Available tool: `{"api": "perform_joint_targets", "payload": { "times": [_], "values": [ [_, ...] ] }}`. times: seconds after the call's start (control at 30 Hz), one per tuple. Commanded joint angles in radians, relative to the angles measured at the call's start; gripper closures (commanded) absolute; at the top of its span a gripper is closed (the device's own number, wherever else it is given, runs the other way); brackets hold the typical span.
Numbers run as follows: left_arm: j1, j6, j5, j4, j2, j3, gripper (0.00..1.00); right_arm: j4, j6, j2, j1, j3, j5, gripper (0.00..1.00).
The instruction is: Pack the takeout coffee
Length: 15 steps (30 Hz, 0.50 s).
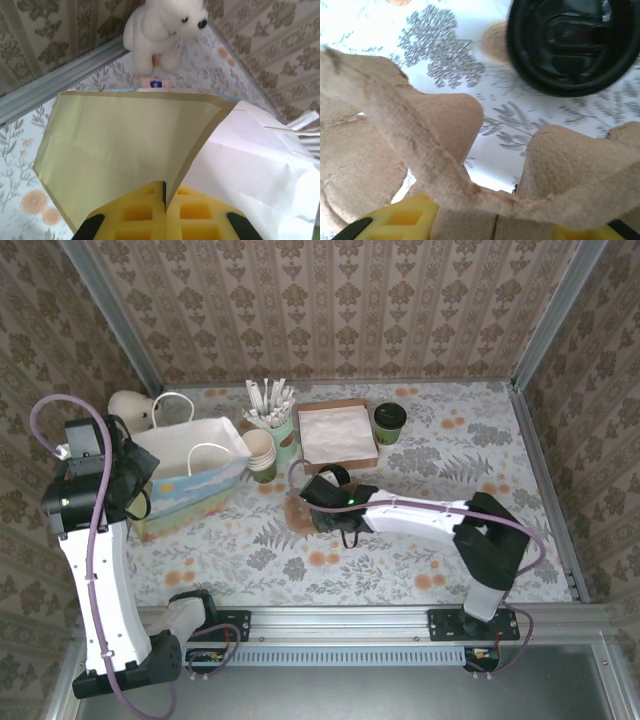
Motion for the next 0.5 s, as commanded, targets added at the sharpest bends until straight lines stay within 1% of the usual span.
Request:
{"api": "perform_joint_targets", "payload": {
  "times": [0.0, 0.07, 0.23, 0.3, 0.47],
  "values": [
    [0.002, 0.039, 0.066, -0.162, -0.003, 0.031, 1.0, 0.015, -0.033, -0.095, -0.04, -0.052, -0.013, 0.61],
    [-0.014, 0.023, 0.086, -0.183, -0.011, 0.012, 1.0, 0.017, -0.066, -0.132, -0.058, -0.085, -0.024, 0.61],
    [-0.023, -0.001, 0.233, -0.153, -0.045, -0.06, 1.0, 0.006, -0.112, -0.249, -0.157, -0.176, -0.135, 0.61],
    [-0.03, -0.028, 0.296, -0.133, -0.053, -0.101, 1.0, -0.015, -0.147, -0.304, -0.201, -0.213, -0.143, 0.62],
    [-0.092, -0.142, 0.473, 0.027, -0.076, -0.25, 1.0, -0.056, -0.177, -0.461, -0.332, -0.312, -0.131, 0.6]
  ]
}}
